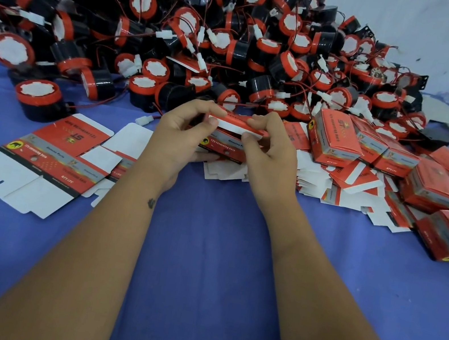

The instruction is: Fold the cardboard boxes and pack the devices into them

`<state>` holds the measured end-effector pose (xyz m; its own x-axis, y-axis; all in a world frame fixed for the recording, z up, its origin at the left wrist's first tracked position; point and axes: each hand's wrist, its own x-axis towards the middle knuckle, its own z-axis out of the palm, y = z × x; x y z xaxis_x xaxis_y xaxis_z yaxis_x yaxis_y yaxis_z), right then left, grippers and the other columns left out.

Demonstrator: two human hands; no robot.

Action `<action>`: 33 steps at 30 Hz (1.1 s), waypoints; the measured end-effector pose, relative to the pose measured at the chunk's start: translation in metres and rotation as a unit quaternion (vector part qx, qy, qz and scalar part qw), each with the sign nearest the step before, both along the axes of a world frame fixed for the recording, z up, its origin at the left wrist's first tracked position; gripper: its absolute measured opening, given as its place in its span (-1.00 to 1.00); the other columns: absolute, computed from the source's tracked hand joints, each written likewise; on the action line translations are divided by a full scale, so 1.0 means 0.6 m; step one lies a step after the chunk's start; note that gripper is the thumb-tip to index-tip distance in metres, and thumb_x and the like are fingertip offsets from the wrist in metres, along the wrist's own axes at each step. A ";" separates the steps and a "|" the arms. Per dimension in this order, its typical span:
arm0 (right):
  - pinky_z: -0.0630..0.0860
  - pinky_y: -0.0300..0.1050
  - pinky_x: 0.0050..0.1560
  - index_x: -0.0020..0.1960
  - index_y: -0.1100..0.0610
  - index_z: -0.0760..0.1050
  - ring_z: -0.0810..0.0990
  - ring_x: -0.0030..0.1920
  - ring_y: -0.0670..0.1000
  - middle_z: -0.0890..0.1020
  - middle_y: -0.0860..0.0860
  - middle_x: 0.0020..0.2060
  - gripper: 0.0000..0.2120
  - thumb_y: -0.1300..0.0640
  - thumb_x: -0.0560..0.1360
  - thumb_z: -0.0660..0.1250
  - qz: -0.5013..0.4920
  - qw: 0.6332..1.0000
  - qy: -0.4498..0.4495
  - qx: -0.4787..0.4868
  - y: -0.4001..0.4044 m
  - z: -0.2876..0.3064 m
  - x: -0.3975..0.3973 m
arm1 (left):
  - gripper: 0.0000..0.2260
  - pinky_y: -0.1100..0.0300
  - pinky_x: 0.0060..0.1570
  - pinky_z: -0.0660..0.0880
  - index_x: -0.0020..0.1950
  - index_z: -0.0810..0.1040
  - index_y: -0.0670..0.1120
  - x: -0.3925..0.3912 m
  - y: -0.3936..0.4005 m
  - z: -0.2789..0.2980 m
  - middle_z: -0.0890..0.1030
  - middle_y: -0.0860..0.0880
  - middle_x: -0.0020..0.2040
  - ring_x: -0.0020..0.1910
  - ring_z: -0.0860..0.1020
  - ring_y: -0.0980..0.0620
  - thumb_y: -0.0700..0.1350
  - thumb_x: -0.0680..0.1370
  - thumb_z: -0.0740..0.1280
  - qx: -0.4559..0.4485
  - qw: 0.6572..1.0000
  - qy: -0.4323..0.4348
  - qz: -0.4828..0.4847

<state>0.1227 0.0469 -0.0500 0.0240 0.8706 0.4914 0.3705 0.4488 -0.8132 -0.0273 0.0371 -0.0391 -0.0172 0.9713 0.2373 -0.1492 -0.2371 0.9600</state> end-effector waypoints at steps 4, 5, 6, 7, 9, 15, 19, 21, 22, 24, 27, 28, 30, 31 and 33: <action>0.58 0.08 0.06 -0.11 0.08 0.46 0.56 0.05 -0.01 0.57 -0.25 -0.07 -0.88 0.29 0.50 0.28 0.009 0.999 0.024 -0.018 0.007 -0.002 0.001 | -0.74 0.09 -0.07 0.65 -0.16 0.61 -0.01 0.005 0.000 -0.002 0.62 0.16 0.06 0.10 0.62 0.02 -0.31 0.59 0.25 -0.007 1.000 0.002 -0.008; 0.58 0.05 0.06 -0.12 0.09 0.48 0.56 0.06 -0.01 0.57 -0.23 -0.07 -0.87 0.31 0.49 0.28 0.013 0.999 0.034 -0.022 0.008 -0.003 0.001 | -0.74 0.09 -0.06 0.65 -0.18 0.61 -0.02 0.006 0.000 -0.003 0.61 0.19 0.06 0.09 0.61 0.03 -0.31 0.58 0.26 -0.006 1.000 0.008 -0.006; 0.57 -0.02 0.05 -0.15 0.08 0.49 0.55 0.07 -0.02 0.58 -0.21 -0.05 -0.83 0.33 0.48 0.26 0.019 0.998 0.049 -0.029 0.008 -0.003 0.001 | -0.75 0.09 -0.06 0.65 -0.20 0.62 -0.03 0.008 0.002 -0.005 0.59 0.20 0.10 0.09 0.61 0.04 -0.29 0.58 0.27 -0.010 1.000 0.007 0.001; 0.56 -0.12 0.02 -0.18 0.04 0.50 0.55 0.09 -0.05 0.58 -0.19 -0.02 -0.78 0.35 0.49 0.25 0.026 0.997 0.068 -0.038 0.009 -0.003 0.001 | -0.76 0.08 -0.06 0.66 -0.21 0.64 -0.03 0.008 0.003 -0.007 0.57 0.19 0.16 0.09 0.61 0.05 -0.26 0.59 0.29 -0.019 1.000 0.000 0.010; 0.54 -0.23 0.00 -0.18 0.03 0.51 0.54 0.09 -0.10 0.58 -0.19 0.01 -0.75 0.35 0.50 0.22 0.032 0.996 0.077 -0.045 0.007 -0.002 0.002 | -0.79 0.05 -0.05 0.66 -0.19 0.67 -0.04 0.008 0.008 -0.012 0.55 0.14 0.28 0.10 0.62 0.04 -0.20 0.59 0.33 -0.029 0.999 -0.015 0.024; 0.53 0.00 0.03 -0.07 0.21 0.60 0.50 0.20 0.02 0.55 -0.05 0.11 -0.89 0.24 0.46 0.31 -0.051 0.993 -0.088 0.057 -0.002 -0.001 0.003 | -0.86 -0.02 0.06 0.64 0.06 0.69 -0.03 0.006 0.013 -0.020 0.49 0.06 0.38 0.22 0.59 -0.02 -0.18 0.62 0.34 -0.019 1.000 -0.004 0.023; 0.50 -0.05 -0.05 -0.03 0.27 0.67 0.52 -0.02 0.15 0.54 0.17 -0.07 -0.89 0.31 0.46 0.40 -0.111 0.966 -0.173 0.159 0.000 0.004 0.000 | -0.83 0.00 0.05 0.65 0.11 0.69 -0.01 0.005 0.015 -0.018 0.46 0.04 0.41 0.25 0.56 -0.04 -0.19 0.62 0.33 -0.041 0.998 -0.017 0.034; 0.50 -0.08 -0.06 -0.01 0.28 0.67 0.53 -0.05 0.14 0.55 0.14 -0.11 -0.88 0.32 0.48 0.41 -0.109 0.969 -0.163 0.153 0.000 0.004 -0.002 | -0.83 0.00 0.03 0.65 0.13 0.68 -0.03 0.005 0.016 -0.017 0.48 0.05 0.38 0.24 0.56 -0.03 -0.18 0.62 0.33 -0.052 0.997 -0.024 0.046; 0.51 -0.11 -0.06 0.00 0.28 0.67 0.54 -0.05 0.12 0.54 0.11 -0.12 -0.89 0.32 0.49 0.41 -0.107 0.973 -0.150 0.140 0.001 0.004 -0.002 | -0.84 0.01 0.02 0.66 0.13 0.68 -0.05 0.005 0.017 -0.017 0.50 0.05 0.36 0.22 0.57 -0.03 -0.18 0.62 0.33 -0.055 0.997 -0.027 0.050; 0.49 -0.28 -0.04 0.00 0.26 0.67 0.52 -0.06 0.02 0.51 0.02 -0.12 -0.89 0.32 0.48 0.42 -0.104 0.980 -0.122 0.114 0.002 0.005 0.000 | -0.84 0.02 -0.01 0.66 0.14 0.68 -0.07 0.006 0.016 -0.016 0.57 0.04 0.28 0.17 0.61 -0.02 -0.15 0.61 0.35 -0.057 0.997 -0.033 0.049; 0.38 -0.53 -0.04 0.02 0.24 0.67 0.49 -0.10 -0.13 0.51 -0.06 -0.12 -0.86 0.33 0.47 0.42 -0.100 0.985 -0.095 0.106 0.002 0.009 0.000 | -0.88 0.06 -0.09 0.66 0.06 0.70 -0.03 0.006 0.016 -0.016 0.66 0.03 0.12 0.05 0.67 0.03 -0.14 0.60 0.37 -0.058 0.996 -0.047 0.055; 0.38 -0.54 -0.03 0.03 0.24 0.67 0.50 -0.11 -0.13 0.52 -0.06 -0.11 -0.84 0.35 0.47 0.41 -0.092 0.987 -0.084 0.100 0.002 0.009 0.000 | -0.89 0.07 -0.12 0.66 0.01 0.70 -0.01 0.005 0.016 -0.015 0.67 0.03 0.08 0.02 0.68 0.04 -0.15 0.60 0.37 -0.061 0.995 -0.054 0.061; 0.40 -0.52 -0.01 0.02 0.25 0.67 0.52 -0.09 -0.11 0.54 -0.04 -0.11 -0.83 0.39 0.48 0.39 -0.077 0.990 -0.074 0.091 0.001 0.009 0.002 | -0.88 0.08 -0.13 0.66 -0.04 0.70 0.01 0.004 0.018 -0.015 0.67 0.02 0.03 -0.01 0.68 0.06 -0.15 0.60 0.37 -0.066 0.994 -0.057 0.069; 0.41 -0.51 -0.02 0.00 0.27 0.67 0.52 -0.08 -0.09 0.55 -0.01 -0.11 -0.85 0.40 0.48 0.38 -0.069 0.991 -0.075 0.089 0.001 0.008 0.002 | -0.89 0.08 -0.13 0.66 -0.05 0.68 0.01 0.004 0.019 -0.015 0.67 0.00 0.04 0.00 0.68 0.05 -0.15 0.60 0.37 -0.067 0.994 -0.051 0.069; 0.43 -0.46 -0.05 -0.08 0.31 0.64 0.51 -0.08 -0.06 0.55 0.06 -0.09 -0.92 0.40 0.46 0.39 -0.053 0.992 -0.081 0.084 0.000 0.006 0.001 | -0.88 0.10 -0.13 0.65 -0.07 0.66 0.02 0.006 0.019 -0.016 0.65 -0.02 0.08 0.03 0.66 0.03 -0.17 0.60 0.37 -0.061 0.995 -0.031 0.067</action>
<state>0.1233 0.0468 -0.0464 0.0203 0.7724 0.6349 0.5431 0.5246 -0.6556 -0.0239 0.0483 -0.0485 -0.1586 0.9810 0.1118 -0.1836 -0.1405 0.9729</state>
